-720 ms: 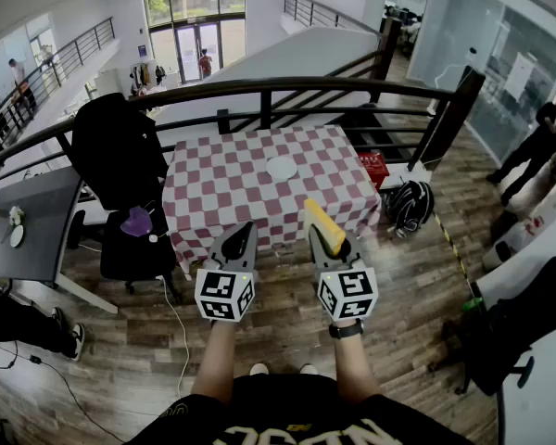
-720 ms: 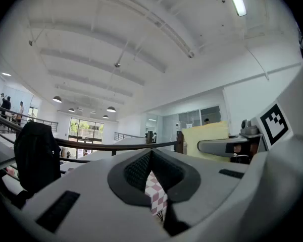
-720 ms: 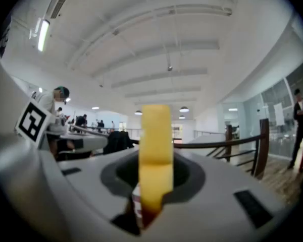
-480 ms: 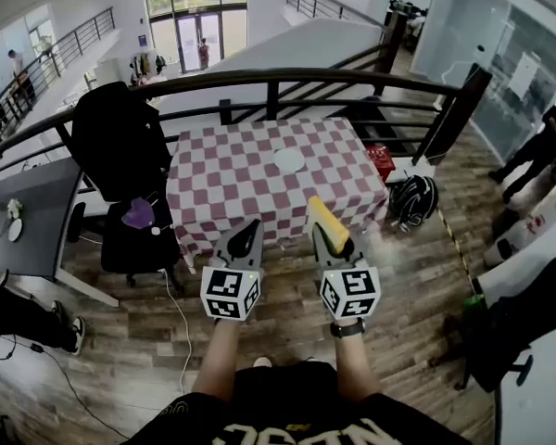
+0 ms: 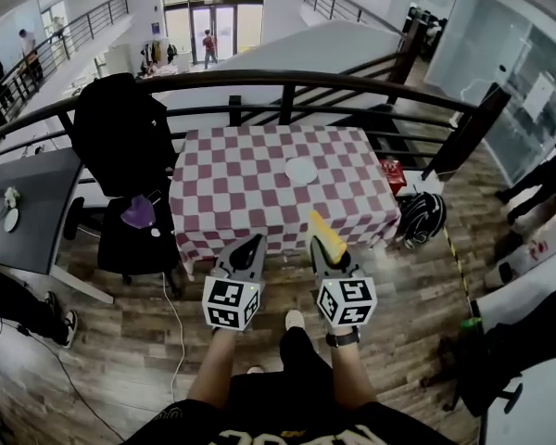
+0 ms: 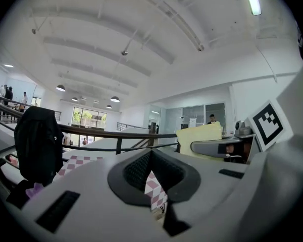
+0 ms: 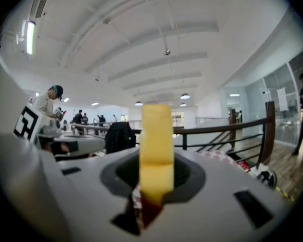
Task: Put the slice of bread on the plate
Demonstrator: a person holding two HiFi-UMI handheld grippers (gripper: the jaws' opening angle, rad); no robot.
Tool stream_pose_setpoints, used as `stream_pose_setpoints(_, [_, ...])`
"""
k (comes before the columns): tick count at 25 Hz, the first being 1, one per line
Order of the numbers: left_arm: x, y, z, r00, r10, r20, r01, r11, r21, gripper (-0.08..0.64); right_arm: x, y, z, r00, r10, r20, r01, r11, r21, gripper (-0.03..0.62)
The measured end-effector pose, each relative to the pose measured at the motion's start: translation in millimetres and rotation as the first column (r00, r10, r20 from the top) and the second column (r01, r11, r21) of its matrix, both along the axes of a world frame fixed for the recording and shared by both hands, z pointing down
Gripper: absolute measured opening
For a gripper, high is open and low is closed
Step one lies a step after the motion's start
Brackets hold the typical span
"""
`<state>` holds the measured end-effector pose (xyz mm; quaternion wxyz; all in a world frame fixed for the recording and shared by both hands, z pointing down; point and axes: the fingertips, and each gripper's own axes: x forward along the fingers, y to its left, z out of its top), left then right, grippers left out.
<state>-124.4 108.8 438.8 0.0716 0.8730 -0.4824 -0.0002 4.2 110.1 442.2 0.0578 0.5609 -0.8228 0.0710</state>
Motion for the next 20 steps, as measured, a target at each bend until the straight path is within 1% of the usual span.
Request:
stream_pose_setpoints(3, [3,-32,12,0.999,-0.028,0.016,0.028,0.999,-0.015,0.018,8,-41,11,0.999,-0.005,0.032,0.005,1.0,-0.015,0.106])
stream_pose_setpoints(6, [4,-69,15,0.995,-0.091,0.038,0.092,0.996,-0.02,0.018,12,-86,13,0.994,-0.066,0.091,0.067,0.998,-0.006,0.106])
stream_pose_setpoints(8, [5,-100,10,0.991,-0.132,0.036,0.133,0.991,-0.026,0.018,17,-120,5,0.989,-0.097,0.114,0.097,0.995,0.004,0.106])
stream_pose_setpoints(10, [10,-136,-3,0.988,-0.153,0.022,0.154,0.988,-0.016,0.018,30,-157,-11,0.987,-0.104,0.119,0.102,0.995,0.022,0.106])
stream_pose_setpoints(12, [15,-174,-18,0.984,-0.18,0.012,0.18,0.984,0.016,0.018,43,-193,-28,0.985,-0.112,0.131,0.105,0.993,0.054,0.106])
stream_pose_setpoints(15, [17,-219,-27,0.97,-0.244,-0.007,0.245,0.969,0.032,0.018,66,-233,-43,0.98,-0.117,0.162,0.103,0.99,0.092,0.106])
stream_pose_setpoints(18, [31,-243,-21,0.963,-0.267,-0.017,0.268,0.963,0.025,0.018,93,-259,-36,0.977,-0.103,0.185,0.089,0.993,0.083,0.106])
stream_pose_setpoints(20, [43,-251,-8,0.965,-0.261,0.002,0.261,0.965,0.005,0.018,106,-274,-22,0.975,-0.086,0.205,0.078,0.996,0.051,0.106])
